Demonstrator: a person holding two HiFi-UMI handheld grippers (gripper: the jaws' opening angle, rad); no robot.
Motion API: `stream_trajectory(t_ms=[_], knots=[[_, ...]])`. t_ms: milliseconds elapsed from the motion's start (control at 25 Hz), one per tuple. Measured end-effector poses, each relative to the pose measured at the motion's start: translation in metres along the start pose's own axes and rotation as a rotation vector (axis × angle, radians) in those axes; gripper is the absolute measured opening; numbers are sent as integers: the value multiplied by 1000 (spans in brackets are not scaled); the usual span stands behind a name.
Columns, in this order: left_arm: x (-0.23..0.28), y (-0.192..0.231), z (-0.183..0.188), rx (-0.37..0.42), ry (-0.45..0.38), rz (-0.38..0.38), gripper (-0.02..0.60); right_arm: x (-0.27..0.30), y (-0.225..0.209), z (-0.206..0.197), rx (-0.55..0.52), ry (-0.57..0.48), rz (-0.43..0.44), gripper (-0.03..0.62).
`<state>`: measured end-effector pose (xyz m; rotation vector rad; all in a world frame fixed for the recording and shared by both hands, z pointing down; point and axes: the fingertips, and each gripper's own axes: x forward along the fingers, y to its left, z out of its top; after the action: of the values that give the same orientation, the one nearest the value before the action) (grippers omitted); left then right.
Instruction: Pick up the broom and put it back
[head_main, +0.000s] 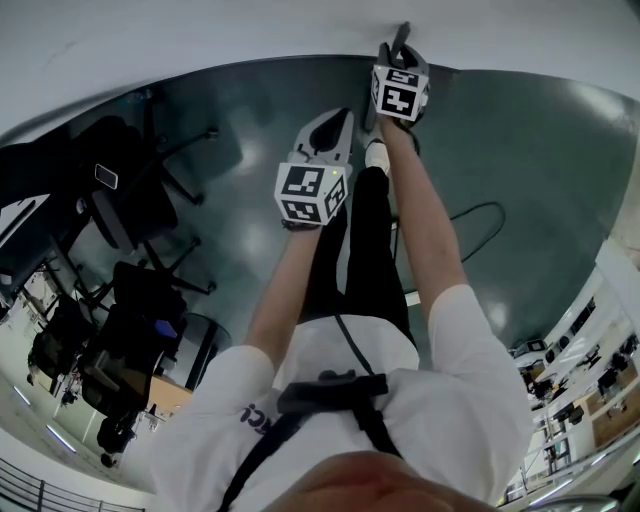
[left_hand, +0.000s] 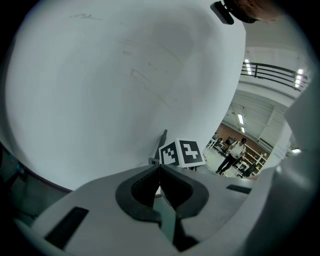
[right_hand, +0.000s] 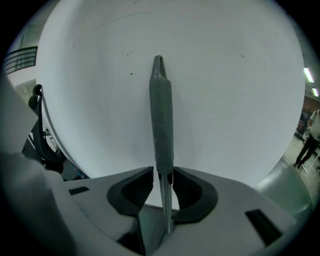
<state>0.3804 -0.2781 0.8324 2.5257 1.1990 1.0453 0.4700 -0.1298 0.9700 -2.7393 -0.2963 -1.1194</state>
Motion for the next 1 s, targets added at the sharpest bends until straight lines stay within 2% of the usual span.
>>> stream_trajectory(t_ms=[160,200,240,440,600,760,840,1000], knots=[[-2,6,0,-9,-1,3,11,-3,4,0,-14,4,7,114],[-2,7,0,-10,-1,3,11,-3,4,-1,-16,8,13,165],[-3,7,0,-9,-1,2,11,-4,3,-2,-17,13,18,179],[-10,10,4,-4,2,-8,12,-32,-8,-1,-9,8,20,179],[-30,10,11,22,6,-16,12,-84,-11,-7,18,-3,28,179],[-72,-11,29,49,8,-32,12,-164,4,-5,-1,-11,64,179],[-87,-25,48,77,-21,-41,12,-201,12,18,-22,-66,86,178],[-116,-67,99,144,-110,-74,12,-278,26,85,-64,-239,132,172]])
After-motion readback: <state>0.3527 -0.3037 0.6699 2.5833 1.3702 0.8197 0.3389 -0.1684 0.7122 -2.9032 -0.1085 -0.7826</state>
